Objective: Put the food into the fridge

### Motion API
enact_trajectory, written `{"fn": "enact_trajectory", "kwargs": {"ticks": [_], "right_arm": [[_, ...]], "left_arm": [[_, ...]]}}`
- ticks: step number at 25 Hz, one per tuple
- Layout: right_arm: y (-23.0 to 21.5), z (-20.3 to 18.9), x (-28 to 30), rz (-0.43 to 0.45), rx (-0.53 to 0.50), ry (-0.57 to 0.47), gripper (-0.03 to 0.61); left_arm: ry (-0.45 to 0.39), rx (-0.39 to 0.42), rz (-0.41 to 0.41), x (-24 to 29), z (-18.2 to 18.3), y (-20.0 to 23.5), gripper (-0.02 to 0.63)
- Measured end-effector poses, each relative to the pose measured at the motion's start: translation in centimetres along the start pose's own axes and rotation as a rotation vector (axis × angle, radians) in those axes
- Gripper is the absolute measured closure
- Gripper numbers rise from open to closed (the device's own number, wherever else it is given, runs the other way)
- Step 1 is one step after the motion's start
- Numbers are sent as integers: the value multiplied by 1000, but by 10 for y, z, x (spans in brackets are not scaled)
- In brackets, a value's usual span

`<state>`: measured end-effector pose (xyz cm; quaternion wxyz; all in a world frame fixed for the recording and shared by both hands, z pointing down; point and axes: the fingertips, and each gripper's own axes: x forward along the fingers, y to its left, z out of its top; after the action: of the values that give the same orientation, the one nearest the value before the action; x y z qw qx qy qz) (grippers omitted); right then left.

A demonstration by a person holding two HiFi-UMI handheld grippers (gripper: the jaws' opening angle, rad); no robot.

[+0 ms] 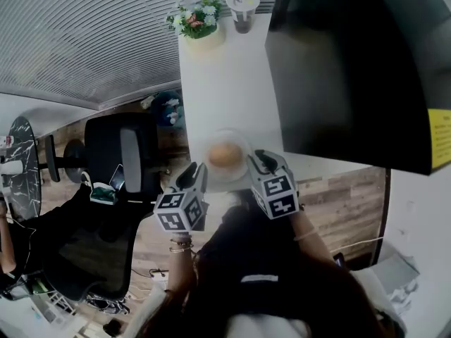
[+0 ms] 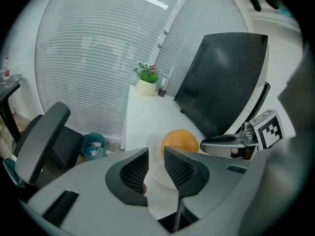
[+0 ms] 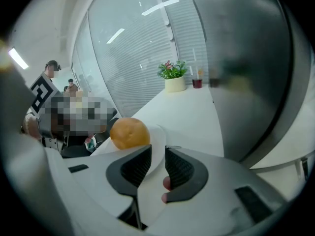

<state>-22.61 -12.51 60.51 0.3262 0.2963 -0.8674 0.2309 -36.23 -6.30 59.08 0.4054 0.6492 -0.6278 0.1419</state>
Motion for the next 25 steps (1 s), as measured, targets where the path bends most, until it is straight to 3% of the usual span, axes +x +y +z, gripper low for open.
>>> {"fn": "enact_trajectory", "kwargs": {"ticks": [25], "right_arm": [[-3,-16,17,39,76,98,469]], "left_arm": [[118,-22,-13,27,-22,10,495]]}}
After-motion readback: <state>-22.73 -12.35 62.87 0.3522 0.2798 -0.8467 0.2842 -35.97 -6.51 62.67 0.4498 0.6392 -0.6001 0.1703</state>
